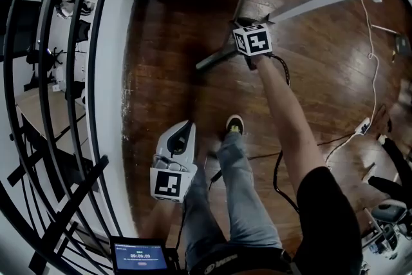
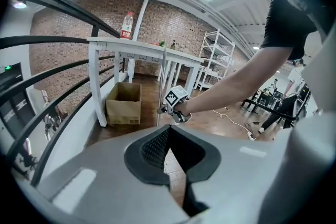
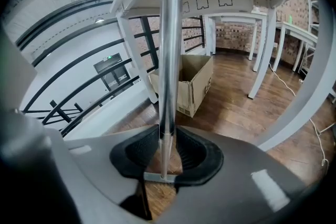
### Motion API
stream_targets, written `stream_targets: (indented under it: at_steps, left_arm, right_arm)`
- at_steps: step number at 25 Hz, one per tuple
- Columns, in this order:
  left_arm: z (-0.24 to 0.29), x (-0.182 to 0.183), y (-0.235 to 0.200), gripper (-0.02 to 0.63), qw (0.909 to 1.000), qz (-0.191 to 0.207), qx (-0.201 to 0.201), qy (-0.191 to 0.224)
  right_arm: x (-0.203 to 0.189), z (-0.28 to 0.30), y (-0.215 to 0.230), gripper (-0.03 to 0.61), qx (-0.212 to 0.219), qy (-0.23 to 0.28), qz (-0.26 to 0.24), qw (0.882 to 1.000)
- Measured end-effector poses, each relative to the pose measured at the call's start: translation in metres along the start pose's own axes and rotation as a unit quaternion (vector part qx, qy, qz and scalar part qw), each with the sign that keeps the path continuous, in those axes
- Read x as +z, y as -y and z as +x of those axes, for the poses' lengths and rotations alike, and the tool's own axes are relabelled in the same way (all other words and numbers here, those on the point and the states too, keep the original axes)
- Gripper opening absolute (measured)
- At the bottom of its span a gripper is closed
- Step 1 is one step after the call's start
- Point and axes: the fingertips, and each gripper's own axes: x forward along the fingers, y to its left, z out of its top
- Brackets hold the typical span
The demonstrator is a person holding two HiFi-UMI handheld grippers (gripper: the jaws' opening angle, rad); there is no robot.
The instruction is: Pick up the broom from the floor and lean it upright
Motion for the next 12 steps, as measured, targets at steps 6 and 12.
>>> stream_targets:
  at_steps: [6, 12]
  left_arm:
    - [-0.0020, -0.0046, -0.0066, 0.011, 1.0000, 0.006, 0.005, 0.005]
    - [-0.0003, -0.0009, -0.0053, 0.011, 0.9999, 0.007, 0.005, 0.009]
  right_arm:
    - [0.0013, -0.0025, -0.0020, 0.147, 0.001, 0.019, -0.007, 1.000]
    - [0.0010, -0.0072, -0.0064, 0.156, 0.001, 0.035, -0.016, 0.999]
